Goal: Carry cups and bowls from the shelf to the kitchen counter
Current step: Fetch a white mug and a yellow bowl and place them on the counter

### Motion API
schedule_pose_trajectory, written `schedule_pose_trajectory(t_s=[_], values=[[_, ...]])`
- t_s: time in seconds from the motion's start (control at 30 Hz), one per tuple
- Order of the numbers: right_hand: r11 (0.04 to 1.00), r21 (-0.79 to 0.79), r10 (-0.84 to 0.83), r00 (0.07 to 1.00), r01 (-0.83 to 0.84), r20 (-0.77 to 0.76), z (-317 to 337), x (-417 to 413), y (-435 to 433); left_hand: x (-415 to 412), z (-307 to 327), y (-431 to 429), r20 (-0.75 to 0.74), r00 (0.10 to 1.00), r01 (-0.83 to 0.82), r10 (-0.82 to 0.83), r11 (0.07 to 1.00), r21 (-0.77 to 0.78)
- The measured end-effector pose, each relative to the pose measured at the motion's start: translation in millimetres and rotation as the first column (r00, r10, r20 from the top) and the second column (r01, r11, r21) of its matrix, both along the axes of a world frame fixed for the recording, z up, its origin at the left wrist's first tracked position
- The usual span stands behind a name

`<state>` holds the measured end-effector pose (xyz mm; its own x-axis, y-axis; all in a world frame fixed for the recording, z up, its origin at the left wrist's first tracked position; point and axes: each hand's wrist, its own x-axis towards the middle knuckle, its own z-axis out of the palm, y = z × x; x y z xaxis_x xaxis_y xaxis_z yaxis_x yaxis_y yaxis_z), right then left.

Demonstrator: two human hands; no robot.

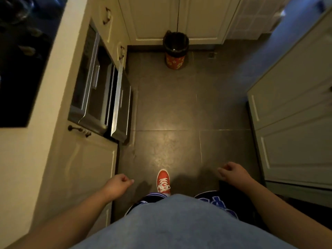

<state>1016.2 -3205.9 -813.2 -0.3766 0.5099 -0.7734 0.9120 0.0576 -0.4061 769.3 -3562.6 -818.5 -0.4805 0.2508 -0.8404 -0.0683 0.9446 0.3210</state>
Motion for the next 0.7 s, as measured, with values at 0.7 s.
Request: schedule_pose_trajectory(t_s=[0.7], values=[[0.980, -0.043, -0.185, 0.973, 0.192, 0.138, -17, -94, 289, -171, 37, 398, 0.048, 0.979, 0.195, -0.199, 0.977, 0.083]])
